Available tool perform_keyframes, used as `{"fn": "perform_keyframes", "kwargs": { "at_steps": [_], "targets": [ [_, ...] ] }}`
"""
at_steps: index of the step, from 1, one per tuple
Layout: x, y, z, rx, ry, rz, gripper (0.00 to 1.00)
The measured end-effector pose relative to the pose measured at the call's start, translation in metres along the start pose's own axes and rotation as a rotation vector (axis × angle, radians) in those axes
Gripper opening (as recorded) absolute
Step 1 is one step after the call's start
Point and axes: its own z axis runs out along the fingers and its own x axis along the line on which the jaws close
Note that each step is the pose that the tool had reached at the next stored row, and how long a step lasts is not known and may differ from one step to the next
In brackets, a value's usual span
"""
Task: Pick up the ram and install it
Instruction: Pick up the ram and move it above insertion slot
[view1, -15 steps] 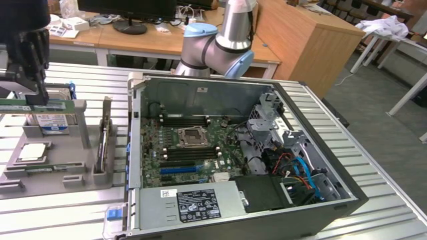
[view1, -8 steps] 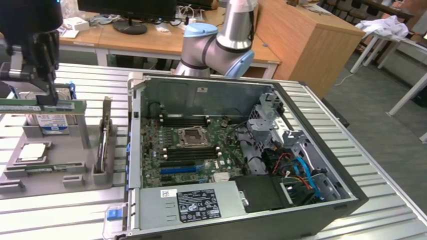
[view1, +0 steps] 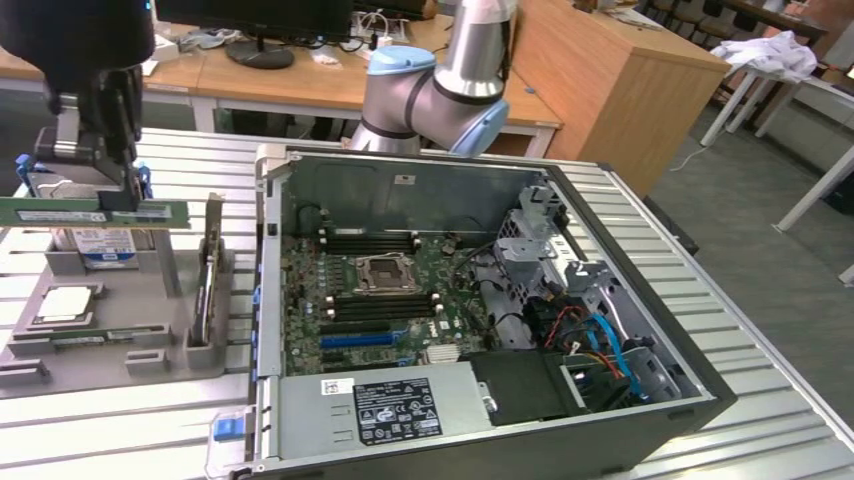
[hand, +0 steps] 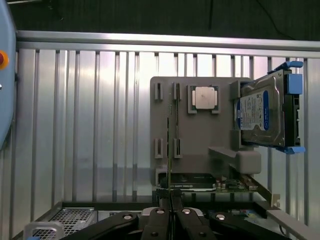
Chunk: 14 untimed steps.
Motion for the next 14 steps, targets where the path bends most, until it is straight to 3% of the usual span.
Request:
{"fn": "perform_keyframes", "kwargs": {
  "at_steps": [14],
  "targets": [
    [0.000,-0.0274,-0.0011,0.0000,-0.0013,0.000,0.12]
  ]
}}
